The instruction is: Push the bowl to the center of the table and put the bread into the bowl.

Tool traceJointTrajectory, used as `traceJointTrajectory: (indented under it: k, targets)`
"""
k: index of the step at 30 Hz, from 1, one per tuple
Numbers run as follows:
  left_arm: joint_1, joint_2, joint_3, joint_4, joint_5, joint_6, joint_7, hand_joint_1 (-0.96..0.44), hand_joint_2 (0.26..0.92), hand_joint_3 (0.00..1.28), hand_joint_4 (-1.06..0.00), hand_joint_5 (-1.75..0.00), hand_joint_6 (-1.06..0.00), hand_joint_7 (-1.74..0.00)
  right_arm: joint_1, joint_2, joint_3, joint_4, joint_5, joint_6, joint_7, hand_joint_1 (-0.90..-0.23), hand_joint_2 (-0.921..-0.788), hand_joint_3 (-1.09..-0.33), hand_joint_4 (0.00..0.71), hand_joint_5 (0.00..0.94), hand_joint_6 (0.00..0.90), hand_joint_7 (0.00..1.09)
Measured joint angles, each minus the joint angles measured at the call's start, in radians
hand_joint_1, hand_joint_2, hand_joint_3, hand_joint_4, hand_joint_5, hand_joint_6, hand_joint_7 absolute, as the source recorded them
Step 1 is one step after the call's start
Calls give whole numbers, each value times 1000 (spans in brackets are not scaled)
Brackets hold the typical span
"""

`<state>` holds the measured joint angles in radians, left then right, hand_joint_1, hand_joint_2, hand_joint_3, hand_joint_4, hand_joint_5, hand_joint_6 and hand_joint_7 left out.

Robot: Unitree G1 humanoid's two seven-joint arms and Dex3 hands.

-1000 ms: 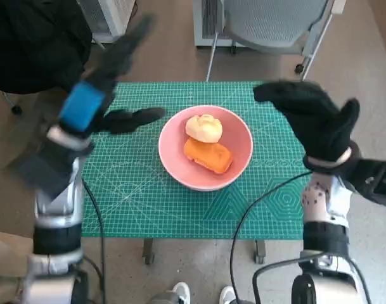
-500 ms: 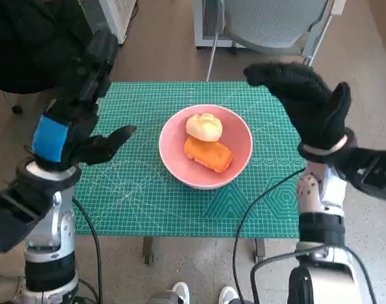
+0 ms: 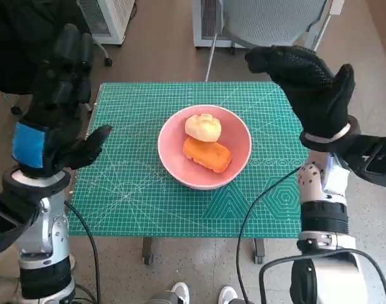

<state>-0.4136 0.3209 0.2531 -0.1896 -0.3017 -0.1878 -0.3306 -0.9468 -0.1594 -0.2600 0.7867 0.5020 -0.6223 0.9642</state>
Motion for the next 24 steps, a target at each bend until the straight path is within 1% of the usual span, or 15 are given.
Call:
traceJointTrajectory:
  k: [5,10,12,19,24]
  targets:
    - [0,-14,-5,0,-17,3,2,-484,921,234,1,1,-95,-7,-15,-2,1,20,-8,-4,-2,-640,-921,-647,206,4,247,6]
    - [-7,-37,-27,16,-19,3,6,-473,921,223,1,1,-71,-1,-38,-7,2,43,-34,-3,-26,-640,-921,-651,207,4,243,3]
    - [-17,-51,-41,34,-15,1,10,-478,921,225,1,1,-63,0,-50,-7,2,51,-38,-3,-36,-639,-921,-652,205,3,238,1]
    - [-87,-88,-89,129,68,-51,41,-531,921,245,1,1,-46,0,-94,-2,8,68,-52,-3,-68,-638,-921,-659,201,0,226,0]
    - [-142,-94,-108,198,111,-87,52,-557,921,253,1,1,-41,0,-102,8,12,69,-67,-4,-78,-637,-921,-663,196,0,221,0]
